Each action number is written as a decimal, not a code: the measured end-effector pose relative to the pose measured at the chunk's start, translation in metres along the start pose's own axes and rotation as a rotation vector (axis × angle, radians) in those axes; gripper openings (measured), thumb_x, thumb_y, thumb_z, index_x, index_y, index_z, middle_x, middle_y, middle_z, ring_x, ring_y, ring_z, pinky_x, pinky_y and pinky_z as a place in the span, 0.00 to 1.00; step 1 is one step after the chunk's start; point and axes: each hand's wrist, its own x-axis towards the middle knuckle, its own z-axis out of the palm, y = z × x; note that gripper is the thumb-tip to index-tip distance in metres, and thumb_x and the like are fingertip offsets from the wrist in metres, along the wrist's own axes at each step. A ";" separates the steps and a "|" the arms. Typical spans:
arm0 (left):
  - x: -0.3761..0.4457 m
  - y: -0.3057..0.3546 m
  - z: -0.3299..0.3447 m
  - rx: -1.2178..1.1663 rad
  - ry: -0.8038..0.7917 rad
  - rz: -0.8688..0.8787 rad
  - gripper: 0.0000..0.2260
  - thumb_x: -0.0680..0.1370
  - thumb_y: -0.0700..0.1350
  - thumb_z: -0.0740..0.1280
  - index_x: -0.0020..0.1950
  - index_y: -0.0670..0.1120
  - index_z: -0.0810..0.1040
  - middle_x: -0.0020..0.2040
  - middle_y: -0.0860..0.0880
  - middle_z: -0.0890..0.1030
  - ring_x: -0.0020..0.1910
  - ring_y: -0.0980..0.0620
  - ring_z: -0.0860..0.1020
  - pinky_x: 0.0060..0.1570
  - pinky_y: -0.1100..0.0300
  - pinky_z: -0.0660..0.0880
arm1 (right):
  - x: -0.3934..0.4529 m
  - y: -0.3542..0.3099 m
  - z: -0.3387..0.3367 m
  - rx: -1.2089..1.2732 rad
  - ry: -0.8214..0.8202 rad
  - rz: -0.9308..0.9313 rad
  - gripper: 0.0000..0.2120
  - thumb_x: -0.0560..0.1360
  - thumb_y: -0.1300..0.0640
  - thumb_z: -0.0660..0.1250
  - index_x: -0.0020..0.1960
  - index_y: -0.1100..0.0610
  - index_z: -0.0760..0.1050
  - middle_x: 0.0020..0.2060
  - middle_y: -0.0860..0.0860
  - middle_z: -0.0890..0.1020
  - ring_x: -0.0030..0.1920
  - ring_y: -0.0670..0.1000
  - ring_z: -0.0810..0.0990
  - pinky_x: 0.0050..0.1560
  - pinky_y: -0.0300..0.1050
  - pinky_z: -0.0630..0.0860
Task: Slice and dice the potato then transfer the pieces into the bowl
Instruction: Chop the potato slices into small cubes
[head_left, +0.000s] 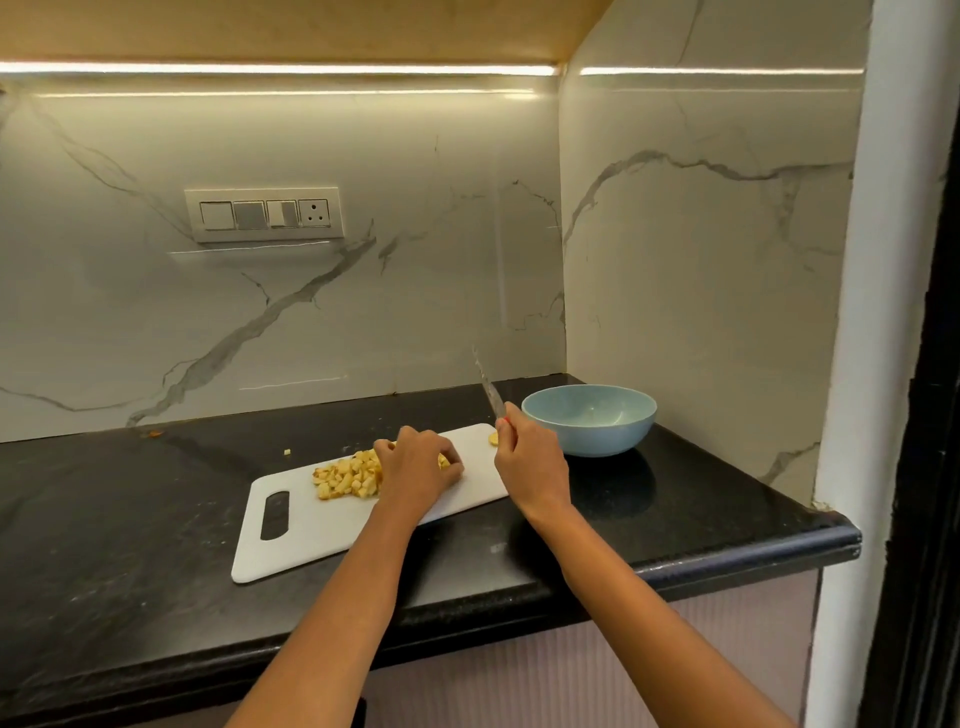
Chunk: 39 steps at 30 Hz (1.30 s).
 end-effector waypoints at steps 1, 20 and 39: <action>0.003 -0.001 0.001 -0.007 0.013 -0.022 0.07 0.77 0.51 0.65 0.51 0.53 0.81 0.56 0.54 0.79 0.60 0.51 0.69 0.57 0.52 0.60 | 0.004 0.001 0.001 0.009 0.029 -0.016 0.13 0.82 0.55 0.54 0.61 0.58 0.73 0.43 0.54 0.81 0.40 0.49 0.78 0.37 0.40 0.74; 0.076 0.031 0.036 -0.049 -0.342 0.115 0.17 0.79 0.55 0.61 0.67 0.54 0.71 0.65 0.49 0.74 0.68 0.46 0.64 0.67 0.44 0.55 | 0.088 0.015 0.033 0.067 0.243 -0.206 0.21 0.82 0.55 0.56 0.72 0.62 0.64 0.35 0.53 0.79 0.29 0.45 0.70 0.29 0.29 0.63; 0.053 0.005 0.012 -0.031 -0.380 -0.002 0.20 0.74 0.60 0.66 0.62 0.54 0.76 0.63 0.51 0.76 0.67 0.45 0.65 0.68 0.40 0.51 | 0.071 0.014 0.024 0.008 0.081 -0.197 0.20 0.81 0.55 0.57 0.71 0.61 0.67 0.43 0.56 0.83 0.37 0.51 0.80 0.39 0.45 0.80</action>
